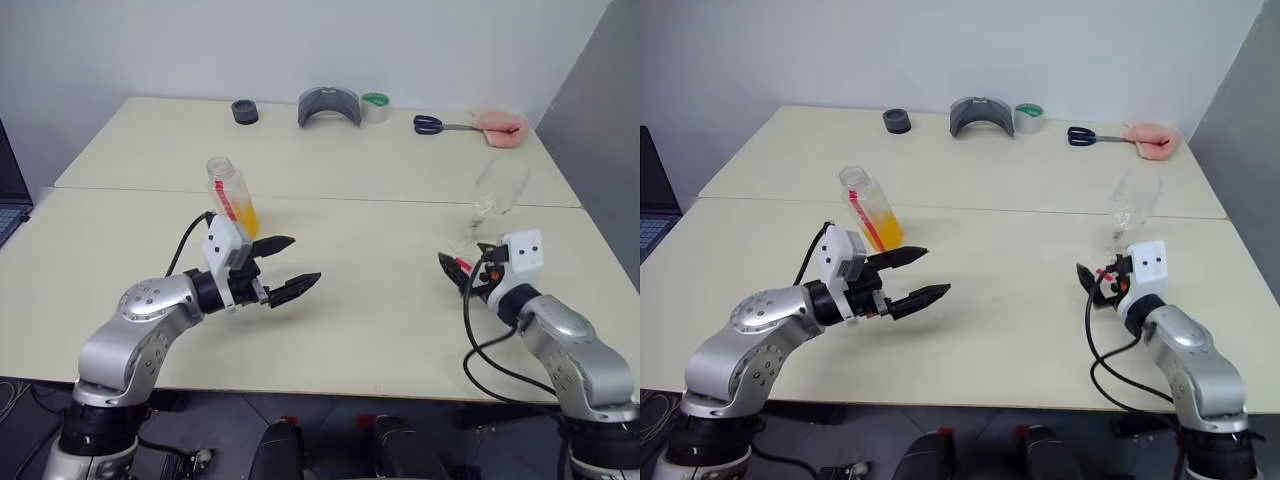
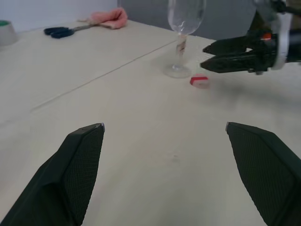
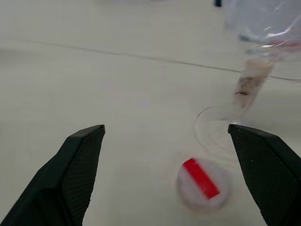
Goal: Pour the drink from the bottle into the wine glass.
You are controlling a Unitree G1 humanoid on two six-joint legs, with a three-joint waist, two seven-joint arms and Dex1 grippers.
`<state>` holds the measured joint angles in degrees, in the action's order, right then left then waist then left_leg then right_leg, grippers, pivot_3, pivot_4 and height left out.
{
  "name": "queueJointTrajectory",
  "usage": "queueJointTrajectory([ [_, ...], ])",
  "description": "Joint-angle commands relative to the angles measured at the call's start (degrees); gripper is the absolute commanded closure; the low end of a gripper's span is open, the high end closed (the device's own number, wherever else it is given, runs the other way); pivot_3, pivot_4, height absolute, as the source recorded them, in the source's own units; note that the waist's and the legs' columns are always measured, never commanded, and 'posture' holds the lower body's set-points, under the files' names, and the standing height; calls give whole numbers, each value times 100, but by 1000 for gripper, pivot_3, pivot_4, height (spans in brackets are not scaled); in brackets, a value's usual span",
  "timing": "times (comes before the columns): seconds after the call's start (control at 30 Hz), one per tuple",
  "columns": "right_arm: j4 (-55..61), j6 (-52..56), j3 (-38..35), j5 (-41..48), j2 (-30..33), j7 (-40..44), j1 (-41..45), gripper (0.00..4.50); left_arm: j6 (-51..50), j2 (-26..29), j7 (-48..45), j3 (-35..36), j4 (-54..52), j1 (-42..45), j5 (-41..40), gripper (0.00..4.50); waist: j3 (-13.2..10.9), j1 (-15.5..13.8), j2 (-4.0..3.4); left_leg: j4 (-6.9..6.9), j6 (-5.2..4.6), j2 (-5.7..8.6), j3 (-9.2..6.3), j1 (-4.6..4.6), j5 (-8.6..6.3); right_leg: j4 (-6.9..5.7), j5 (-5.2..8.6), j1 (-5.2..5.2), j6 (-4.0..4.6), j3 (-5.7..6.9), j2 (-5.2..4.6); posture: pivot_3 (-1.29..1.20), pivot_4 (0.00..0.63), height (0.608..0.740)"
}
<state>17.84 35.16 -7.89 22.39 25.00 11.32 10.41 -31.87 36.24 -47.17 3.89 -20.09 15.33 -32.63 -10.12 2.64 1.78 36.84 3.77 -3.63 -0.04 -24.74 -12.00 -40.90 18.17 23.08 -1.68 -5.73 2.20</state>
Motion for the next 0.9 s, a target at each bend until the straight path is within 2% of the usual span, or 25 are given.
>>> queueJointTrajectory([
  [0.03,-319,-280,-229,-338,-104,-310,262,0,98,-50,-61,-93,73,174,44,47,0,1,0,-1,0,0,-1,-1,0,1,0,0,0,1,0,0,150,740],
  [0.27,-947,-425,-304,-700,-174,-473,590,0,291,-175,-44,-275,183,199,269,47,0,9,0,-2,0,2,1,-4,0,1,-13,3,24,0,-3,0,150,740],
  [0.63,-1914,-846,-345,-723,-723,-486,1369,0,335,-244,-136,-257,230,294,259,47,0,51,-1,-1,0,2,2,-4,0,-1,-15,3,26,-1,-2,0,150,740],
  [0.9,-2574,-1326,-497,-900,-803,-703,1725,0,338,-247,-153,-299,264,368,303,47,-1,57,-1,-2,0,2,3,-4,0,-1,-16,3,27,-1,-3,0,150,740],
])
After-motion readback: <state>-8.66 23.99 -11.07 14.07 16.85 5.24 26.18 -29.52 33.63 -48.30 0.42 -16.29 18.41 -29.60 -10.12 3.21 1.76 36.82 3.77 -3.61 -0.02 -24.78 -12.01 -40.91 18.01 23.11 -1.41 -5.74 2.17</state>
